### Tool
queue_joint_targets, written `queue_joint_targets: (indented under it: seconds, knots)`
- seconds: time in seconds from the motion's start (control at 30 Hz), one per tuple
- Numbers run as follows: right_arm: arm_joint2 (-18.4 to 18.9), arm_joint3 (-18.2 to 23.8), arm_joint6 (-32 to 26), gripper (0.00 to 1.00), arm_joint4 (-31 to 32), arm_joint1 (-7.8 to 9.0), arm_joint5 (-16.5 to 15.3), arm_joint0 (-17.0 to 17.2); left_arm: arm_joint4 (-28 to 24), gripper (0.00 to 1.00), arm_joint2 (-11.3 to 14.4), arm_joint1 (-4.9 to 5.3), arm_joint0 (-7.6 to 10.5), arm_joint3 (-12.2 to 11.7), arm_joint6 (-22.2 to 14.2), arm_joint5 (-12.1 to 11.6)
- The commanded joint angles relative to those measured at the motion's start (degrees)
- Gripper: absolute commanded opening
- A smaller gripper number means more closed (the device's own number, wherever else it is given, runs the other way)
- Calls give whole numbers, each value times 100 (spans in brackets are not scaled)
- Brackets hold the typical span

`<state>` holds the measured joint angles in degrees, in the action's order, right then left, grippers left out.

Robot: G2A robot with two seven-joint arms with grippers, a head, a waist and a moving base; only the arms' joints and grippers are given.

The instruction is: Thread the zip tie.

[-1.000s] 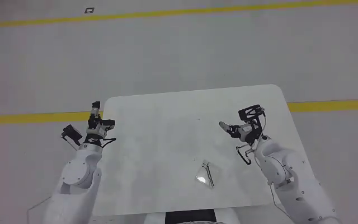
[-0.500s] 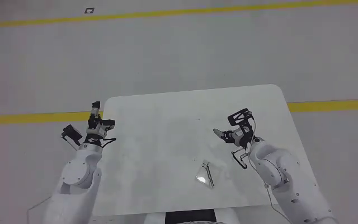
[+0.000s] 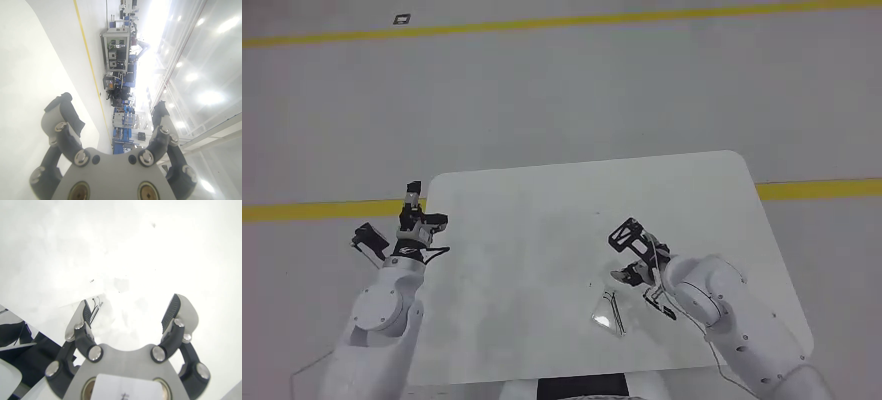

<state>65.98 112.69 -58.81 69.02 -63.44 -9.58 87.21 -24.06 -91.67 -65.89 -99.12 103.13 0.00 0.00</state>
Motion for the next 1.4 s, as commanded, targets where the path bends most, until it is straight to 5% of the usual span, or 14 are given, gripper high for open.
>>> queue_joint_targets:
  seconds: [0.0, 0.3, 0.7, 0.9, 1.3, 1.37]
  knots:
    - [0, -1, -12, 100, -1, 0, 0, -1, 0, 100, 0, 0, 0, 0, 0, 0]
    - [15, 93, 1, 100, -272, 0, -142, -3, 0, 100, 0, 0, 0, 0, 0, 0]
    - [-230, 725, -2083, 100, -1280, -23, 345, -350, 0, 100, 0, 0, 0, 0, 0, 0]
    - [-513, 849, -2083, 100, -1581, 13, 711, -344, 0, 100, 0, 0, 0, 0, 0, 0]
    - [-513, 849, -2083, 100, -1581, 13, 711, -344, 0, 100, 0, 0, 0, 0, 0, 0]
    - [-596, 812, -2083, 100, -1173, 31, 847, -312, 0, 100, 0, 0, 0, 0, 0, 0]
